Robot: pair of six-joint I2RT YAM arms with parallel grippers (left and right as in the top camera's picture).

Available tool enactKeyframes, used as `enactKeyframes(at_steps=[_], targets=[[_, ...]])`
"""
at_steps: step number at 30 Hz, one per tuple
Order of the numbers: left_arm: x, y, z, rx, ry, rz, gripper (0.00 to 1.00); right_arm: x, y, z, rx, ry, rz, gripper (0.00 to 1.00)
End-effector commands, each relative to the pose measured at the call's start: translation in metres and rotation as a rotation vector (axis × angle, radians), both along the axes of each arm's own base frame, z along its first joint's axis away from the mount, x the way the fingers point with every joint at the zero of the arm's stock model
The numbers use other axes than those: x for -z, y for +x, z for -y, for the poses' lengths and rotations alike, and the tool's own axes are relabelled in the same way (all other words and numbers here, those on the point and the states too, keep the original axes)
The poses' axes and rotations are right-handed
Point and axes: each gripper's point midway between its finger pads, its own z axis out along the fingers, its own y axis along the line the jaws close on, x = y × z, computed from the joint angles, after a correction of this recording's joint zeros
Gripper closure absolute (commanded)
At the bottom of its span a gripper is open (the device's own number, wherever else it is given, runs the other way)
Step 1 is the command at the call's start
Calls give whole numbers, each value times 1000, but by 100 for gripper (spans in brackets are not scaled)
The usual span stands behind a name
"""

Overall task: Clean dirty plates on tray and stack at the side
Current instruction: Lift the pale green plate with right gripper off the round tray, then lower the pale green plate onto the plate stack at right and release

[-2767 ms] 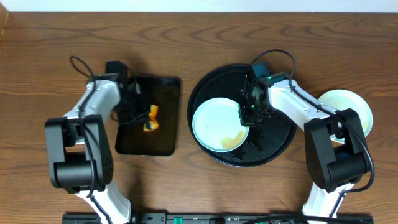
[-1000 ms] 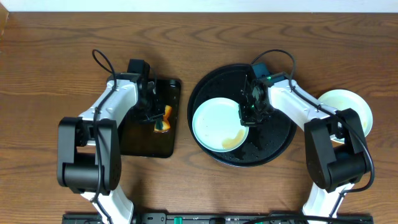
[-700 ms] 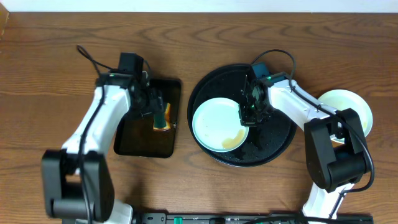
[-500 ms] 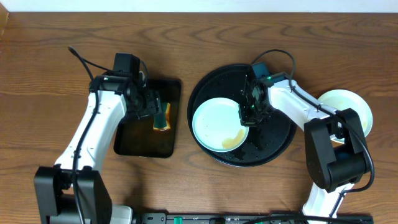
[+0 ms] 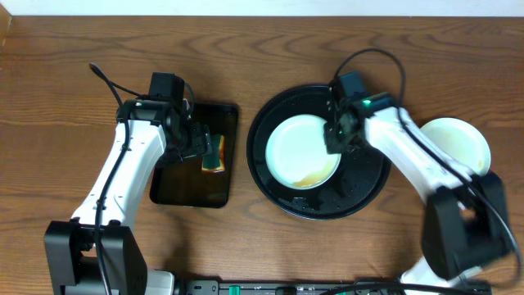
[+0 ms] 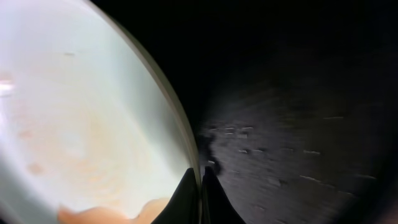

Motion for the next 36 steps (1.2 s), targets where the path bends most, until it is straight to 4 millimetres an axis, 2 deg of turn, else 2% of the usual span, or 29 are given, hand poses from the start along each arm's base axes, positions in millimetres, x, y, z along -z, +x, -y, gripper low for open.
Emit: enactKeyframes(at_steps=[1,8,12,15,20,30,36], targets=[[-5,3,-3,-13,7,17,18,-47,12,16,-19,-97,159,99],[-5,3,-3,-12,8,17,18,-93,15,44,-49,-243,307,99],[-5,3,-3,-12,8,17,18,-117,15,64,-25,-385,380,99],[-5,3,-3,-13,7,20,18,-133,15,70,-10,-485,438,99],[-5,4,-3,-13,7,20,18,-154,10,62,-30,-632,520,99],[-5,4,-3,-12,7,20,18,-194,-4,29,-70,-839,704,99],[-5,4,-3,-12,7,20,18,-201,-7,24,-73,-871,735,99]])
